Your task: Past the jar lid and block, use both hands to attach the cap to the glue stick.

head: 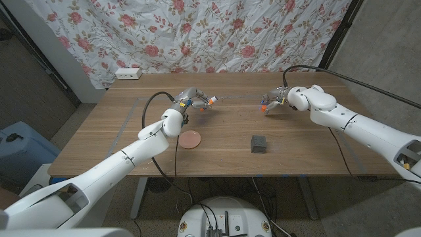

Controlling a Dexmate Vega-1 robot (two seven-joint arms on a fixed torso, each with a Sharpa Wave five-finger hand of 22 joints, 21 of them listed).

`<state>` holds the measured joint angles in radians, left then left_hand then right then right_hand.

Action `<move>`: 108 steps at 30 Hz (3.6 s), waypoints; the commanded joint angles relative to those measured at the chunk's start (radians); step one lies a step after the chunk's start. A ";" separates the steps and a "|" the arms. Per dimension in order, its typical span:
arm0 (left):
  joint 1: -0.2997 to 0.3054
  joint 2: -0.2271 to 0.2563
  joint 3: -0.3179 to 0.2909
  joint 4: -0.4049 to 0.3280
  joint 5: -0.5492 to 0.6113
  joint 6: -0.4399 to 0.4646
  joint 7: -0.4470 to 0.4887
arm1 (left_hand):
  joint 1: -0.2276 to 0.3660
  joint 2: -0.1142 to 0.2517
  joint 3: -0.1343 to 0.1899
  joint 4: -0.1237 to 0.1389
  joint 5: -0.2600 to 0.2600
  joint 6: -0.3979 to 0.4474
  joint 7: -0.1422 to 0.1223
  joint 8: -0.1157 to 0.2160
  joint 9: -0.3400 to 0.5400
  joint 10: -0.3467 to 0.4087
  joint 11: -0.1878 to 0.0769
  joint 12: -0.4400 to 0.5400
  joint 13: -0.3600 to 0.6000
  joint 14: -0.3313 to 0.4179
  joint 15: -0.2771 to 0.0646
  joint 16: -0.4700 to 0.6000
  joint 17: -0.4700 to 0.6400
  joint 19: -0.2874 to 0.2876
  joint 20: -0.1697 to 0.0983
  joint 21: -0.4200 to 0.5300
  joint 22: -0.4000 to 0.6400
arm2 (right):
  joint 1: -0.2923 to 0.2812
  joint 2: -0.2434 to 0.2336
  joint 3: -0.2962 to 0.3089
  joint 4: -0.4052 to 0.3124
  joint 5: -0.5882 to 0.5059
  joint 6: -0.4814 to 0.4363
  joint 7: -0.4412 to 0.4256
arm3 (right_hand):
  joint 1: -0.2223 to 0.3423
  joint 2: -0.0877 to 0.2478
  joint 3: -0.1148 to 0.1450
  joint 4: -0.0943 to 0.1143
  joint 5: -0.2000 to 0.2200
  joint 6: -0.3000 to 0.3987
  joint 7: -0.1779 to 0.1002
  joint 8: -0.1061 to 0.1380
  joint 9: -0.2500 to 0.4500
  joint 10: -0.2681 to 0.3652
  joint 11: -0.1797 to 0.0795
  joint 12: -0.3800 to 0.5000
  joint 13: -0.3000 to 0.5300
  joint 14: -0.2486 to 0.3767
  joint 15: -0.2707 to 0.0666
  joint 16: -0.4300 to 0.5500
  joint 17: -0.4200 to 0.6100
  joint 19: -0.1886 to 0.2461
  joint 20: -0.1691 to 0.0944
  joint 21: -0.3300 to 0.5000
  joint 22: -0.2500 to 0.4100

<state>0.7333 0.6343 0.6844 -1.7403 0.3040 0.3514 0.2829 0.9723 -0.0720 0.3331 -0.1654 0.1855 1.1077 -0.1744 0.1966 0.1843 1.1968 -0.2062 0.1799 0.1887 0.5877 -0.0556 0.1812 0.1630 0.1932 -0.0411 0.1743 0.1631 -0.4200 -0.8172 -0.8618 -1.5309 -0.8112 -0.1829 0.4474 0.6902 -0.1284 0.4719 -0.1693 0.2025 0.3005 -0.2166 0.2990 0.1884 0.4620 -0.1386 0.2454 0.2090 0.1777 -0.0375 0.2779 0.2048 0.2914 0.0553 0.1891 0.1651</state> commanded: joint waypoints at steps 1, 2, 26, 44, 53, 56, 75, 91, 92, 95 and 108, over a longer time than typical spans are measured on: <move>0.001 0.005 0.007 -0.003 -0.004 -0.004 0.002 | -0.020 0.041 0.004 0.006 0.007 0.044 0.039 0.009 0.010 0.008 -0.016 0.008 0.002 -0.006 -0.106 0.000 0.003 -0.003 -0.005 0.004 0.002 | -0.021 0.003 0.003 0.005 -0.024 -0.005 -0.078 | 0.023 0.009 -0.003 0.002 0.018 0.041 -0.001 0.016 0.007 0.049 -0.022 0.015 0.002 0.030 -0.029 0.011 0.001 0.023 -0.007 0.009 0.002; 0.002 0.005 0.007 -0.005 -0.003 0.000 0.002 | -0.020 0.041 0.004 0.006 0.007 0.043 0.039 0.008 0.010 0.008 -0.016 0.008 0.002 -0.006 -0.106 0.000 0.003 -0.003 -0.004 0.004 0.002 | -0.024 0.002 0.003 0.005 -0.027 -0.003 -0.088 | 0.027 0.008 -0.003 0.001 0.020 0.047 -0.002 0.017 0.008 0.052 -0.023 0.013 0.002 0.037 -0.035 0.012 0.001 0.027 -0.009 0.009 0.002; 0.010 0.013 0.011 -0.019 0.007 0.008 -0.002 | -0.021 0.048 0.006 0.006 0.007 0.043 0.042 0.008 0.011 0.009 -0.015 0.010 0.002 -0.007 -0.103 0.001 0.003 0.000 -0.002 0.007 0.001 | -0.052 0.013 0.012 0.039 -0.021 0.011 -0.224 | 0.109 0.023 -0.040 0.008 0.061 0.249 -0.004 0.084 0.017 0.273 -0.077 0.019 -0.005 0.169 -0.108 0.057 0.006 0.085 -0.036 0.004 0.002; -0.002 0.005 0.018 0.004 0.013 -0.004 -0.003 | -0.023 0.052 0.006 0.007 0.007 0.042 0.048 0.008 0.011 0.008 -0.015 0.010 0.003 -0.008 -0.101 0.001 0.003 0.002 -0.002 0.008 0.001 | -0.037 0.032 0.002 0.082 -0.006 0.035 -0.264 | 0.159 0.043 -0.059 0.009 0.069 0.347 -0.005 0.119 0.020 0.372 -0.080 0.013 -0.005 0.211 -0.133 0.082 0.019 0.097 -0.044 0.000 0.002; -0.004 0.002 0.020 0.010 0.013 -0.003 -0.004 | -0.025 0.055 0.006 0.008 0.007 0.045 0.051 0.009 0.011 0.010 -0.014 0.011 0.003 -0.008 -0.099 0.001 0.003 0.003 -0.001 0.008 0.001 | -0.027 0.042 -0.006 0.102 0.000 0.042 -0.278 | 0.181 0.058 -0.064 0.009 0.068 0.382 -0.006 0.130 0.020 0.403 -0.081 0.010 -0.004 0.219 -0.143 0.092 0.027 0.096 -0.044 -0.001 0.002; -0.006 0.002 0.021 0.010 0.015 -0.001 -0.004 | -0.025 0.056 0.006 0.007 0.007 0.046 0.050 0.009 0.011 0.010 -0.015 0.011 0.003 -0.008 -0.097 0.001 0.003 0.003 -0.002 0.008 0.001 | -0.021 0.046 -0.010 0.110 0.000 0.045 -0.281 | 0.189 0.063 -0.067 0.010 0.067 0.394 -0.006 0.133 0.020 0.418 -0.081 0.009 -0.004 0.225 -0.145 0.097 0.030 0.097 -0.045 -0.001 0.002; -0.015 -0.006 0.027 0.024 0.015 -0.011 -0.007 | -0.029 0.059 0.006 0.008 0.007 0.046 0.050 0.009 0.011 0.010 -0.014 0.011 0.003 -0.007 -0.094 0.002 0.003 0.006 -0.003 0.009 0.001 | -0.015 0.050 -0.020 0.126 0.005 0.041 -0.303 | 0.239 0.091 -0.106 0.011 0.051 0.517 -0.007 0.171 0.021 0.536 -0.082 0.003 0.004 0.271 -0.152 0.141 0.054 0.107 -0.047 0.000 0.002; -0.022 -0.006 0.030 0.035 0.014 -0.031 -0.013 | -0.031 0.061 0.006 0.008 0.007 0.045 0.052 0.009 0.012 0.010 -0.014 0.011 0.003 -0.008 -0.093 0.002 0.003 0.007 -0.003 0.009 0.001 | -0.029 0.042 -0.006 0.109 0.022 0.039 -0.340 | 0.277 0.106 -0.125 0.009 0.048 0.575 -0.007 0.189 0.022 0.602 -0.083 0.003 0.008 0.314 -0.154 0.174 0.065 0.128 -0.057 0.003 0.002; -0.022 -0.008 0.030 0.035 0.014 -0.028 -0.012 | -0.031 0.061 0.006 0.007 0.007 0.045 0.052 0.009 0.012 0.010 -0.014 0.011 0.003 -0.008 -0.093 0.002 0.003 0.008 -0.003 0.009 0.001 | -0.032 0.040 -0.004 0.103 0.022 0.035 -0.341 | 0.279 0.107 -0.124 0.009 0.048 0.577 -0.007 0.189 0.022 0.604 -0.083 0.003 0.008 0.316 -0.154 0.175 0.065 0.129 -0.059 0.003 0.002; -0.021 -0.007 0.030 0.037 0.013 -0.034 -0.011 | -0.031 0.062 0.006 0.007 0.007 0.046 0.050 0.009 0.012 0.010 -0.014 0.011 0.003 -0.008 -0.093 0.002 0.003 0.008 -0.003 0.009 0.001 | -0.043 0.031 0.005 0.079 0.025 0.022 -0.339 | 0.284 0.109 -0.125 0.008 0.048 0.581 -0.007 0.191 0.022 0.608 -0.083 0.002 0.008 0.318 -0.156 0.176 0.065 0.130 -0.061 0.003 0.002; -0.019 -0.017 0.032 0.051 0.008 -0.053 -0.001 | -0.030 0.063 0.007 0.006 0.007 0.045 0.050 0.009 0.012 0.010 -0.014 0.011 0.003 -0.008 -0.092 0.002 0.003 0.008 -0.004 0.009 0.001 | -0.130 -0.020 0.104 -0.069 0.111 -0.046 -0.350 | 0.303 0.109 -0.128 0.005 0.047 0.591 -0.007 0.191 0.021 0.619 -0.084 -0.002 0.007 0.319 -0.157 0.176 0.063 0.130 -0.066 0.001 0.002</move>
<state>0.7134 0.6253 0.7138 -1.7018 0.3172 0.3162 0.2724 0.9779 -0.0663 0.3357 -0.1629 0.1855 1.1061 -0.1622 0.1983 0.1855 1.1967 -0.2062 0.1855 0.1885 0.5878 -0.0555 0.1818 0.1635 0.1933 -0.0410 0.1784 0.1632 -0.4877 -0.8014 -0.8289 -1.4961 -0.7677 -0.1812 0.1101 0.9864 -0.0243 0.3449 -0.1642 0.2506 0.8826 -0.2200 0.4817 0.2068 1.0702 -0.2217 0.2467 0.2114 0.4882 -0.0518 0.4479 0.2645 0.4162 -0.0054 0.1891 0.1649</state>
